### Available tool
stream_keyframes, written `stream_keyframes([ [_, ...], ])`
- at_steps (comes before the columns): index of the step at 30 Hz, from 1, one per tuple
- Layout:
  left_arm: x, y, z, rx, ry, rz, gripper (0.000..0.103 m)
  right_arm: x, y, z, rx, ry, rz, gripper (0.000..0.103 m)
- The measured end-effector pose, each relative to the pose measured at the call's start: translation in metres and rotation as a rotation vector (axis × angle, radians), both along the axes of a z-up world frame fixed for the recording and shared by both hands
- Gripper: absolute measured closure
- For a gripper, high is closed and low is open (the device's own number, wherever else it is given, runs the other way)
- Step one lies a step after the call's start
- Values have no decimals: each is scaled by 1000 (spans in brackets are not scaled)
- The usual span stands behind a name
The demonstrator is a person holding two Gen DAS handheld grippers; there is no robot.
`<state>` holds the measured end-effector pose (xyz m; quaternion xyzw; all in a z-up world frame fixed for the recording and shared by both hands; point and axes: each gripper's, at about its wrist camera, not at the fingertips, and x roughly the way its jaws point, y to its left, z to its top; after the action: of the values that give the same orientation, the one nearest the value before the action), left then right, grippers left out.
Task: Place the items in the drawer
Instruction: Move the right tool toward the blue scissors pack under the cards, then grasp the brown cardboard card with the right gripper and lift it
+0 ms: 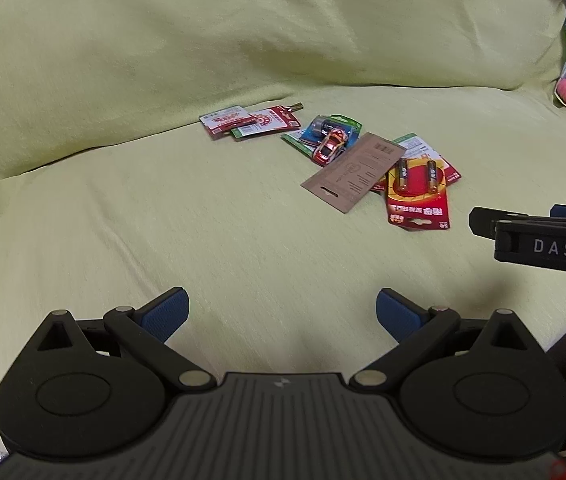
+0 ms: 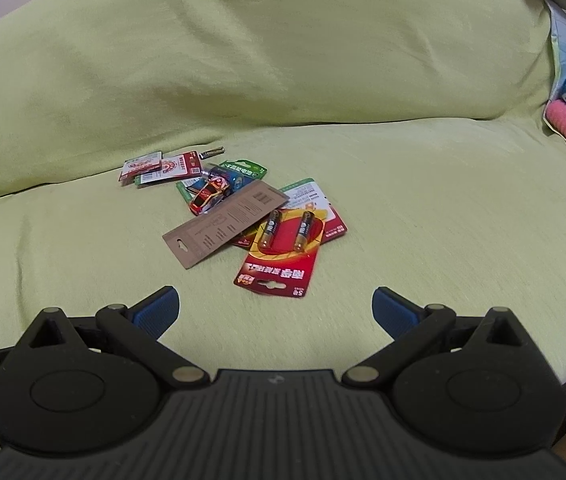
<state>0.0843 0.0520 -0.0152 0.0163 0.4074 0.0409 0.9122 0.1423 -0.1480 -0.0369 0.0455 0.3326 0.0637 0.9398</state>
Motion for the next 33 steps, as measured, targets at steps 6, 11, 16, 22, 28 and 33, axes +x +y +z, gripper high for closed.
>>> stream_keyframes([
  [6,9,6,-4,10,9,16,3,6,6,-2,-1,0,9,1],
  [11,17,7,-8,15,16,18,3,12,9,-5,-3,7,13,1],
  [16,25,9,-12,13,26,17,3,20,10,-10,-1,17,14,1],
  [22,35,13,-20,8,38,11,2,31,12,-20,19,30,21,1],
  [28,44,22,-28,3,45,10,3,54,18,-39,141,66,44,8],
  [33,53,31,-34,21,45,8,3,79,27,-58,250,95,55,21],
])
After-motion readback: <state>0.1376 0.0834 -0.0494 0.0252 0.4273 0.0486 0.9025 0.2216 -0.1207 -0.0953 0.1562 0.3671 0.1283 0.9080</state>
